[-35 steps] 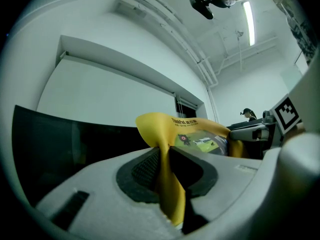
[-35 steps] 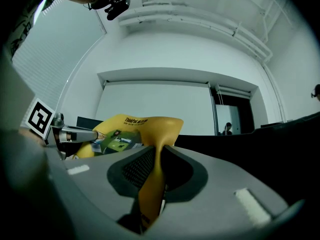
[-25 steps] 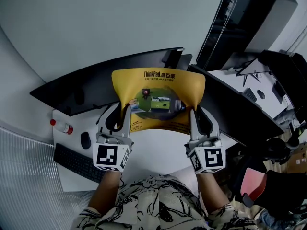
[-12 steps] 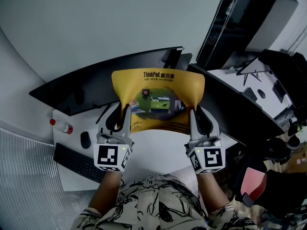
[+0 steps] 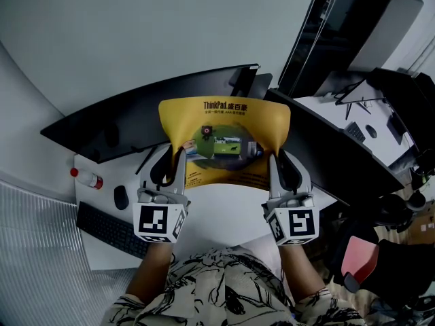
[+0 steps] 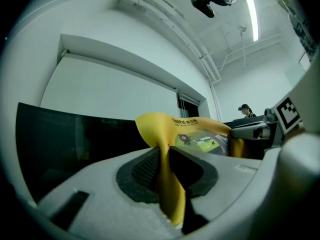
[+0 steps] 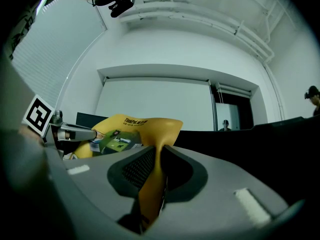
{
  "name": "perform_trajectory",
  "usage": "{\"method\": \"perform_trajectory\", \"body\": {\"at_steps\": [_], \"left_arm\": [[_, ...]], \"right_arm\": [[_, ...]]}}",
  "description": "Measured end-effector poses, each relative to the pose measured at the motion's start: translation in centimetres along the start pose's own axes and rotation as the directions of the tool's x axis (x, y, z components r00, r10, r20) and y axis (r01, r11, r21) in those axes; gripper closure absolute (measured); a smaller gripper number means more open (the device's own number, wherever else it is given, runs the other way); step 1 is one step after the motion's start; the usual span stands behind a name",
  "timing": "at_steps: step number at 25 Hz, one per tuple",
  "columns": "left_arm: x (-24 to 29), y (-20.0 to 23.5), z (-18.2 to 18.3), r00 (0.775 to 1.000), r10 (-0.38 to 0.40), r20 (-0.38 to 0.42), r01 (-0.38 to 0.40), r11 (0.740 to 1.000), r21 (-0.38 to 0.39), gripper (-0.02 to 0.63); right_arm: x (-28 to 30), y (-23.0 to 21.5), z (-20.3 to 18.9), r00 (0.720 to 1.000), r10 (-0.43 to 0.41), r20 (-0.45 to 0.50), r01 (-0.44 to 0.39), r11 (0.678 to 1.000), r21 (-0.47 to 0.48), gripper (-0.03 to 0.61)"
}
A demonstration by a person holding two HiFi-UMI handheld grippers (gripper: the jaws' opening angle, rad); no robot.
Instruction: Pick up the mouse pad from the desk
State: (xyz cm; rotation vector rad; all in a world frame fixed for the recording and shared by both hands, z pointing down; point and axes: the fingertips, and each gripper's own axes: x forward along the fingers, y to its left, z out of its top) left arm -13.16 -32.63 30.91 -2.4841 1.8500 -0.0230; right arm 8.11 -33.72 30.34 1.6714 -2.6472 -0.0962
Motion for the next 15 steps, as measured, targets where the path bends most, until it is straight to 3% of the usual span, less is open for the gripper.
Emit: {"method": "perform_trajectory", "body": {"at_steps": [15], "left_arm": [[0.00, 0.08, 0.03, 1.000, 0.005, -0.003, -0.005, 1.000, 0.000, 0.540]], "right_arm": [[0.26, 0.07, -0.23, 1.000, 0.007, -0.011, -0.007, 1.000, -0.010, 0.506]]}}
